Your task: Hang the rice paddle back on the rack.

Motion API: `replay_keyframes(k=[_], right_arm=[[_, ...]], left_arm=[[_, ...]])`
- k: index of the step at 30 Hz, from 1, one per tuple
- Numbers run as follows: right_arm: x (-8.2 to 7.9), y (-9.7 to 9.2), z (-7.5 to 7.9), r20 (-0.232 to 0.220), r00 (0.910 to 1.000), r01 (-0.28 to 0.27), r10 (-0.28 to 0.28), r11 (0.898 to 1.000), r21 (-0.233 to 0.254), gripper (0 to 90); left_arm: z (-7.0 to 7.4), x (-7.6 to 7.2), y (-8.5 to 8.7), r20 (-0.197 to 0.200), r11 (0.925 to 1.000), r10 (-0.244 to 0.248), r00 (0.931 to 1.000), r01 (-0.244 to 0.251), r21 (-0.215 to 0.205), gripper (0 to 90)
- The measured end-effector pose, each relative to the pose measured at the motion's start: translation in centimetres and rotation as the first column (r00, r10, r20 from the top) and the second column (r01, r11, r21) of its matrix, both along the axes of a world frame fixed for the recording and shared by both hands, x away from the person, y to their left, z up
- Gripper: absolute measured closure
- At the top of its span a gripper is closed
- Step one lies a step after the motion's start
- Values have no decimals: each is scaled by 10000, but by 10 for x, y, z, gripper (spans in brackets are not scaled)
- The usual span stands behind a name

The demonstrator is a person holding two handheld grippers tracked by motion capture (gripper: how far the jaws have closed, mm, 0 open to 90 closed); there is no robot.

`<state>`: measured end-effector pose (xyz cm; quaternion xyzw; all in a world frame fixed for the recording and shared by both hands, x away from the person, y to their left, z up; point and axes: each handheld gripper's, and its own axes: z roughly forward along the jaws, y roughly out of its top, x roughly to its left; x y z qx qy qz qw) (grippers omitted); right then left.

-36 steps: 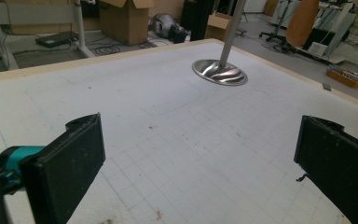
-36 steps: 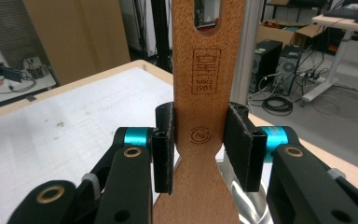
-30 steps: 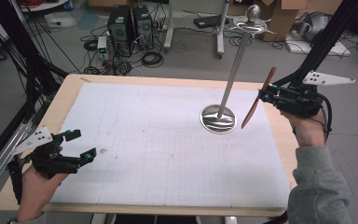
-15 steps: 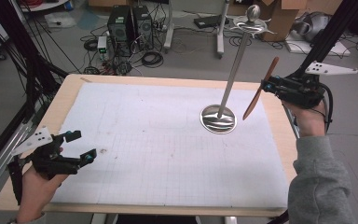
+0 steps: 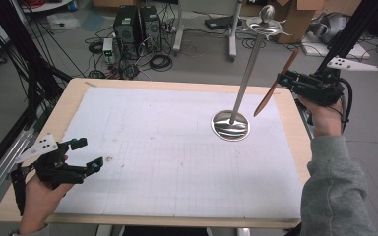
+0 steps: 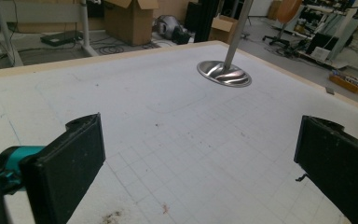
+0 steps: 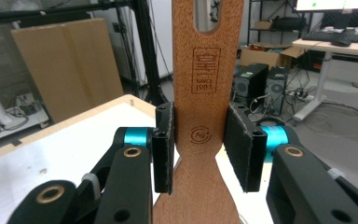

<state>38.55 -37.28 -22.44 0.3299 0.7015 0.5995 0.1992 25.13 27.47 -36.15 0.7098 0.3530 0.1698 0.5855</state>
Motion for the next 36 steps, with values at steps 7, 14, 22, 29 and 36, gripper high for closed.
replay_keyframes(k=[7,14,22,29,36], right_arm=[[4,-3,9,147,9998,138,-133,9992,-375,649],[7,-3,19,148,9998,162,-156,9989,-438,649],[11,-4,24,126,9998,120,-120,9999,-26,649],[15,-3,28,122,9998,167,-166,9999,-45,649],[17,-1,29,188,9996,196,-199,9997,166,649]], left_arm=[[-1,1,0,-47,10000,42,10000,-42,57,22],[-1,1,-1,-30,9998,-190,9998,190,-24,22],[-1,0,-3,126,9980,-617,9980,618,-91,22],[-1,0,-1,89,9990,-449,9990,449,-67,22],[-1,0,-1,72,9993,-367,9993,368,-82,22]])
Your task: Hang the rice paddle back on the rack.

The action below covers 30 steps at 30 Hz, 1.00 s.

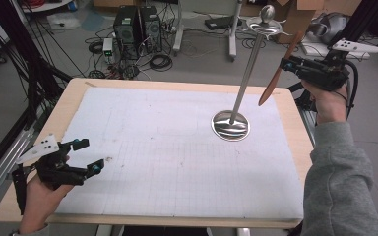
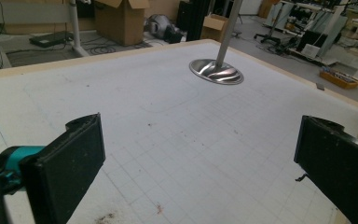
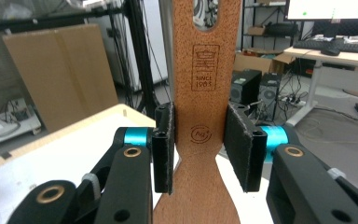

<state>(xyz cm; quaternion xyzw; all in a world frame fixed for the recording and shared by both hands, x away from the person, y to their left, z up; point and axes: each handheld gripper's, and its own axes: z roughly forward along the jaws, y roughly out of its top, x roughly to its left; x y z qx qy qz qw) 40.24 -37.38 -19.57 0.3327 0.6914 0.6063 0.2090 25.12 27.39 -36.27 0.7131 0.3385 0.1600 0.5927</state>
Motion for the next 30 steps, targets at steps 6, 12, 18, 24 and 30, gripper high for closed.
replay_keyframes(k=[6,12,18,24,30], right_arm=[[2,4,2,148,9999,-58,53,9995,296,649],[4,1,1,81,9999,115,-117,9996,256,649],[5,5,1,161,9999,53,-59,9991,426,649],[7,9,0,112,9999,5,-10,9992,403,649],[8,8,-1,121,9999,26,-31,9991,422,649]], left_arm=[[-1,0,1,-53,10000,85,9999,-85,34,22],[-1,1,2,-65,9999,115,9999,-114,28,22],[-2,1,2,-113,9998,170,9998,-170,50,22],[-1,1,2,-88,9998,168,9998,-168,52,22],[-1,1,3,-102,9998,173,9998,-173,37,22]])
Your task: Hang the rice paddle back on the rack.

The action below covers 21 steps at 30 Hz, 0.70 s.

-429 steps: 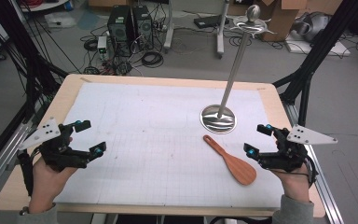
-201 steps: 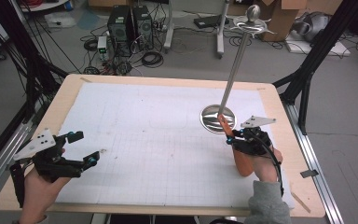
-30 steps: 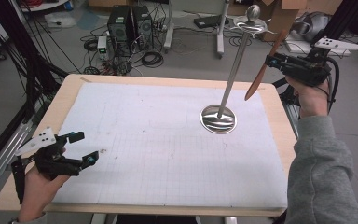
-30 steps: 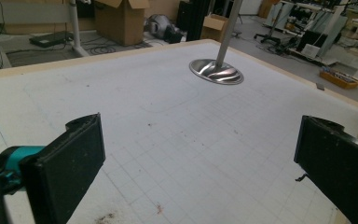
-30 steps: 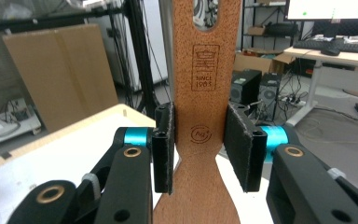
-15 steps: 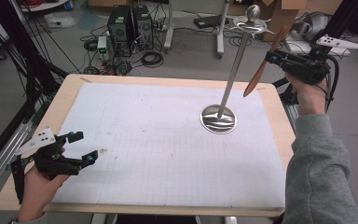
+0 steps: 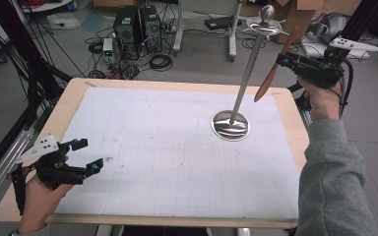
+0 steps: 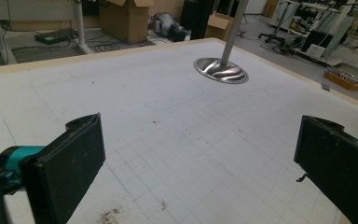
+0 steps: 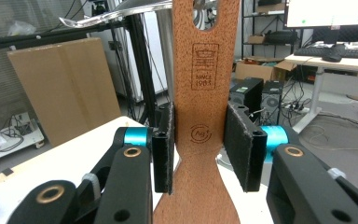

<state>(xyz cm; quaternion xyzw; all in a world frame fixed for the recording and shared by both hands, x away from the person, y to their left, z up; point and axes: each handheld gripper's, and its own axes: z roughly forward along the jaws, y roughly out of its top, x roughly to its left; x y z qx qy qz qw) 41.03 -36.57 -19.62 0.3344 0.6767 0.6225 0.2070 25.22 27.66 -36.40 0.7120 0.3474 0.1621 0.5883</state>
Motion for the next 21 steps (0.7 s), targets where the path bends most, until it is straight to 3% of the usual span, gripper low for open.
replay_keyframes(k=[21], right_arm=[[5,9,-4,-189,9995,-246,244,9996,-149,648]], left_arm=[[-2,1,-1,-120,10000,-46,9999,46,4,22]])
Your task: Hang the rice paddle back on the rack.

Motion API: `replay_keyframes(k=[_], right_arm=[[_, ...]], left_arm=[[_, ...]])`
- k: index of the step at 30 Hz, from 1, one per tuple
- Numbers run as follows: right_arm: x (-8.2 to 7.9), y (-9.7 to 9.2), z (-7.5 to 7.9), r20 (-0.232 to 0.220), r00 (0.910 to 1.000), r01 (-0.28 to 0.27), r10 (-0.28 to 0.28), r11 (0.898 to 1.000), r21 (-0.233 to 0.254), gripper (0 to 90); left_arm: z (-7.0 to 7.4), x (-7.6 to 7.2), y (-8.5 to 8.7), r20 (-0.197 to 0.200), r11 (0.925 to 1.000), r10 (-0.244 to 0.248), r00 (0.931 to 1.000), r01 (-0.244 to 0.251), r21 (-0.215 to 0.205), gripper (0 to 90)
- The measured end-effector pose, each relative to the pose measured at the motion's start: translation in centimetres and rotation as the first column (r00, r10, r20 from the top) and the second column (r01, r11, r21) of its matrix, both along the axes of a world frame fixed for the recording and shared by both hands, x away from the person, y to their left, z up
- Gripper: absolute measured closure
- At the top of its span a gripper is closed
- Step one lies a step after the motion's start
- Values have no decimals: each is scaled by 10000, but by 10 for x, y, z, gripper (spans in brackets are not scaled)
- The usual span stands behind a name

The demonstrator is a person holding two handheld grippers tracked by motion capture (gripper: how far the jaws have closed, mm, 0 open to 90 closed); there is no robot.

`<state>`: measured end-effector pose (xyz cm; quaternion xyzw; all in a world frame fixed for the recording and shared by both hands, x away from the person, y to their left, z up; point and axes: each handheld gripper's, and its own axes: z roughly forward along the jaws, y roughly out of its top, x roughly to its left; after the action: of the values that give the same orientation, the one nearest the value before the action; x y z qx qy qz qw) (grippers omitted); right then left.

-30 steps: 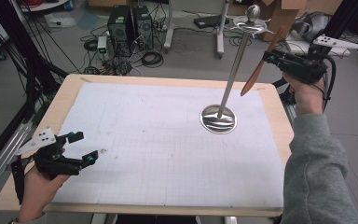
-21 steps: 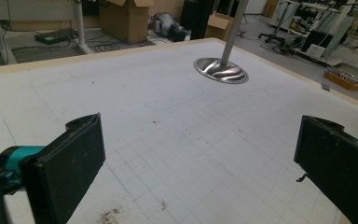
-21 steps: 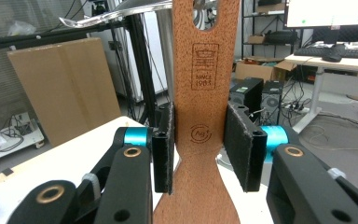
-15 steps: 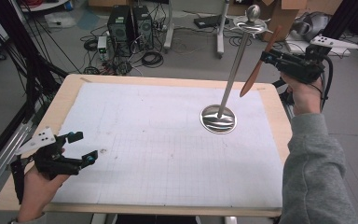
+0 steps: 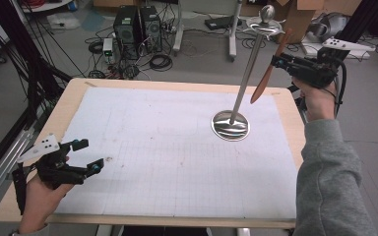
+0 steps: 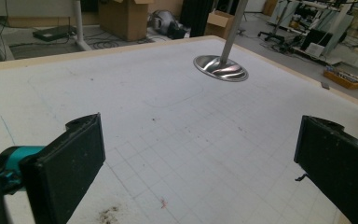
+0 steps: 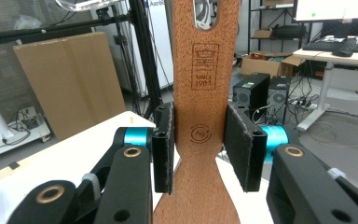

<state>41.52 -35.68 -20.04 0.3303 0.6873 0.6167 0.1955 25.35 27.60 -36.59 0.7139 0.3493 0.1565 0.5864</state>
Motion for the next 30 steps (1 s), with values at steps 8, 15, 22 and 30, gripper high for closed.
replay_keyframes(k=[8,15,22,30], right_arm=[[0,1,-3,22,10000,45,-45,10000,52,648],[-3,1,-4,205,9996,206,-205,9998,-63,627],[-7,4,-6,436,9974,592,-567,9966,-577,534],[-14,3,-9,376,9935,1097,-1074,9919,-637,387]], left_arm=[[-1,0,-1,-25,10000,-16,10000,16,27,22],[-2,1,-2,-77,10000,-71,9999,71,10,22],[-2,2,-4,-34,9998,-184,9998,184,57,22],[-3,3,-5,-53,9998,-209,9998,209,44,22]])
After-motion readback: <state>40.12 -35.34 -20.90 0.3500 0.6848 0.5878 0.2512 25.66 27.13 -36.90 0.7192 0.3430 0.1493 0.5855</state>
